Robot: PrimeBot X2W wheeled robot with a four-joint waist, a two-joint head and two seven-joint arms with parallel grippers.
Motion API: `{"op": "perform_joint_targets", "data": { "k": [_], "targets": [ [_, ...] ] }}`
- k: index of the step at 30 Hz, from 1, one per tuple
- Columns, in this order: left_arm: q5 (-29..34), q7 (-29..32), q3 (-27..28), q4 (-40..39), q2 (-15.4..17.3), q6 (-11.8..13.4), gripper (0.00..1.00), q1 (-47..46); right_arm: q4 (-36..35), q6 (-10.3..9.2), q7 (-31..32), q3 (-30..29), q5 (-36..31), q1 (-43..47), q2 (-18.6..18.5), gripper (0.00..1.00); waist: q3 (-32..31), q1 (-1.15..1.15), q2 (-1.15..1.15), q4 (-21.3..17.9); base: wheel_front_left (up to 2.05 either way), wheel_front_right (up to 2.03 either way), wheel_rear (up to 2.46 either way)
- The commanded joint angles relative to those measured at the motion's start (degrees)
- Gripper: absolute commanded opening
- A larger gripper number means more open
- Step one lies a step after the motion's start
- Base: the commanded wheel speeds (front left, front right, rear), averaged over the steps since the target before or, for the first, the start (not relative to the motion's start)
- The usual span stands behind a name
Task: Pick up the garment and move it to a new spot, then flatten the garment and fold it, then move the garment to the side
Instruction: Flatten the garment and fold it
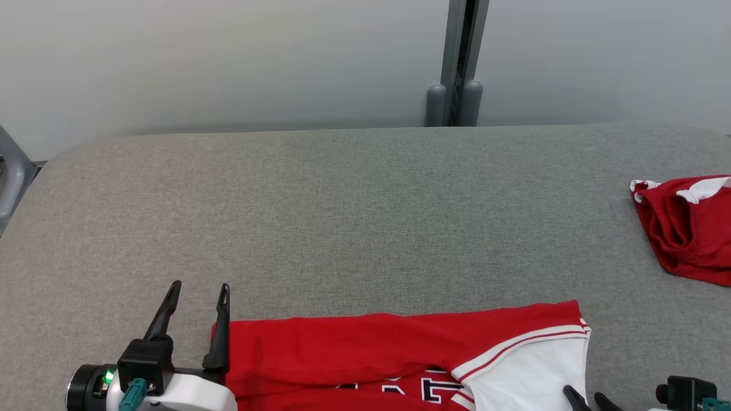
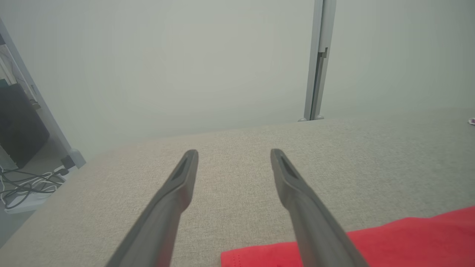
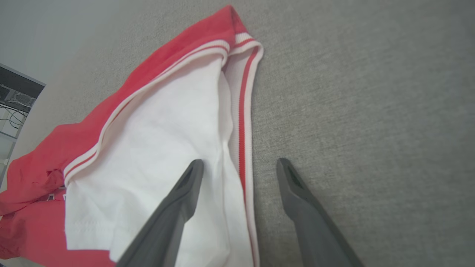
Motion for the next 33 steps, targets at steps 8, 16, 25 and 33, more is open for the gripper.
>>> {"op": "perform_joint_targets", "data": {
  "k": [8, 16, 25, 33],
  "targets": [
    [3.12, -0.19, 3.13, 1.14, -2.05, -2.98, 1.0, 0.92, 2.95, 0.02, 0.86, 3.95, 2.59, -1.56, 1.76, 1.0, 0.13, 0.0, 0.0, 1.19, 0.0, 0.0, 0.0],
    [5.28, -0.19, 5.58, 1.58, -3.96, -5.06, 1.0, 0.98, 4.1, 0.02, 1.2, 6.83, 4.79, -3.39, 2.14, 0.05, 0.35, 0.0, 0.0, 1.22, 0.0, 0.0, 0.0],
    [7.09, -0.19, 7.75, 2.15, -5.97, -7.31, 1.0, 0.48, 5.78, -0.18, -1.75, 5.49, 6.35, -6.04, -0.75, 0.0, 1.21, 0.0, 0.0, 1.28, 0.0, 0.0, 0.0],
    [8.52, -0.2, 9.39, 2.63, -7.44, -8.77, 1.0, 0.21, 8.06, -0.13, -2.44, 2.74, 5.97, -9.15, -4.67, 0.0, 1.6, 0.0, 0.0, 1.33, 0.0, 0.0, 0.0]
  ]
}}
